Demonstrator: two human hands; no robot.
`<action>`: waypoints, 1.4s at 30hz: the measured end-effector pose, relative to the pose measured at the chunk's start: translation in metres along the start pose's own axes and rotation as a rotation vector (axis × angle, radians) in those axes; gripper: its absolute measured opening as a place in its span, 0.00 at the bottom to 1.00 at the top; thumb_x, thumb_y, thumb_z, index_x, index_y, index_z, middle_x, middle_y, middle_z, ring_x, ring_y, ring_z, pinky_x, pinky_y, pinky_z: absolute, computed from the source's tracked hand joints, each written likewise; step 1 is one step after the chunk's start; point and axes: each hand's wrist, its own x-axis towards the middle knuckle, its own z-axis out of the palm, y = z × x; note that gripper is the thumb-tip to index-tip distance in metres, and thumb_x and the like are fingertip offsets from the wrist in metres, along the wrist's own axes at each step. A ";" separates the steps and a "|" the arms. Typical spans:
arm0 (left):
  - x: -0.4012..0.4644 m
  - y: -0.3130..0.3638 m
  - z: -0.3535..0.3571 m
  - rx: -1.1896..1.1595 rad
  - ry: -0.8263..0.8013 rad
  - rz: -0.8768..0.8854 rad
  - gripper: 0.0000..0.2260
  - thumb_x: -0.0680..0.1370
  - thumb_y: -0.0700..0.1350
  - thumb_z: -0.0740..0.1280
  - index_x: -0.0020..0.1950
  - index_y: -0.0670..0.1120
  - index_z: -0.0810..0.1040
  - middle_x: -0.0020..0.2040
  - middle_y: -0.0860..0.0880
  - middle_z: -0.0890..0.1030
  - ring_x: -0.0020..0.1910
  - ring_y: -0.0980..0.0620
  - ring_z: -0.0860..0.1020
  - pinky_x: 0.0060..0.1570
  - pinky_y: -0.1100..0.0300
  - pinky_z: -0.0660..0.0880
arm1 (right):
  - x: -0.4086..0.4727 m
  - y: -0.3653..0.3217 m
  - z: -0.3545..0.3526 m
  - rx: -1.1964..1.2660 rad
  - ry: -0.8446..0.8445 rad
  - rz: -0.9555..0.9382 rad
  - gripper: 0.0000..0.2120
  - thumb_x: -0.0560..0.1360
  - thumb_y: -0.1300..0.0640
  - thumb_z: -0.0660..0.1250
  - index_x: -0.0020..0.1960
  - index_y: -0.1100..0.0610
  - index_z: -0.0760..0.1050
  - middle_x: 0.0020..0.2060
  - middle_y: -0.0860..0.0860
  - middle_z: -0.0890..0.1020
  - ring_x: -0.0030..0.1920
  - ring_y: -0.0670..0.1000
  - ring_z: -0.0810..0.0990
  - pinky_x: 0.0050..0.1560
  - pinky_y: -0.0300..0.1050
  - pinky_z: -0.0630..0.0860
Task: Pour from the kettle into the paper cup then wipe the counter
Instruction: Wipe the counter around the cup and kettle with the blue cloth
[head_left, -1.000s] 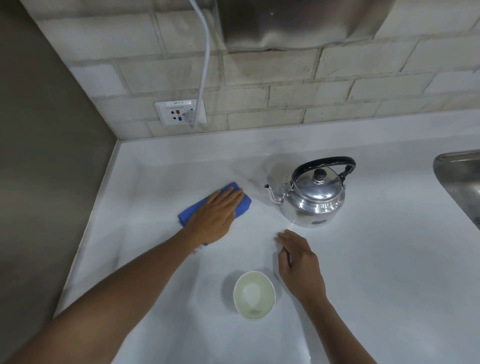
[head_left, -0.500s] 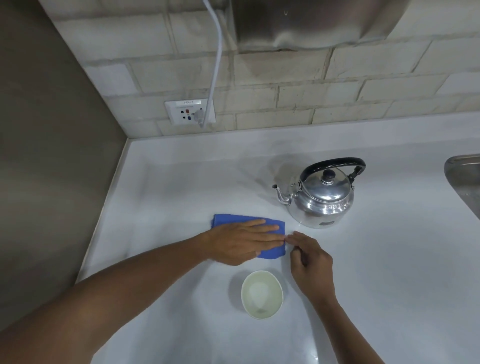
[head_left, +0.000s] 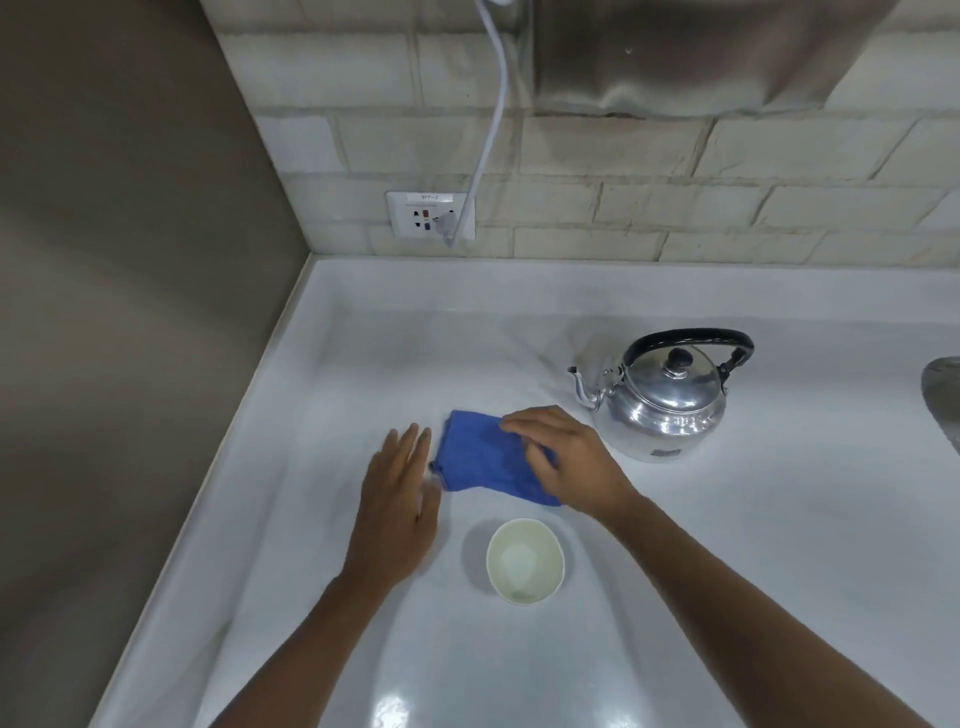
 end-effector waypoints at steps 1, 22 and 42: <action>-0.013 -0.001 0.000 0.028 0.009 -0.034 0.26 0.84 0.54 0.50 0.81 0.47 0.58 0.81 0.52 0.57 0.81 0.55 0.48 0.78 0.48 0.54 | 0.013 0.004 0.004 -0.038 -0.094 -0.066 0.17 0.75 0.68 0.62 0.61 0.58 0.80 0.59 0.51 0.81 0.60 0.49 0.77 0.62 0.42 0.72; -0.067 0.026 0.023 0.333 -0.040 -0.192 0.29 0.84 0.55 0.50 0.82 0.43 0.53 0.82 0.46 0.55 0.81 0.47 0.52 0.78 0.45 0.53 | 0.006 0.045 0.029 -0.411 -0.538 -0.184 0.29 0.83 0.41 0.46 0.80 0.51 0.48 0.78 0.44 0.50 0.77 0.42 0.42 0.77 0.46 0.47; -0.064 0.032 0.019 0.367 -0.070 -0.218 0.30 0.83 0.56 0.51 0.82 0.43 0.54 0.82 0.46 0.57 0.81 0.45 0.53 0.78 0.44 0.53 | 0.008 0.045 0.032 -0.357 -0.228 0.018 0.25 0.69 0.70 0.55 0.66 0.63 0.71 0.60 0.57 0.77 0.62 0.61 0.74 0.57 0.57 0.75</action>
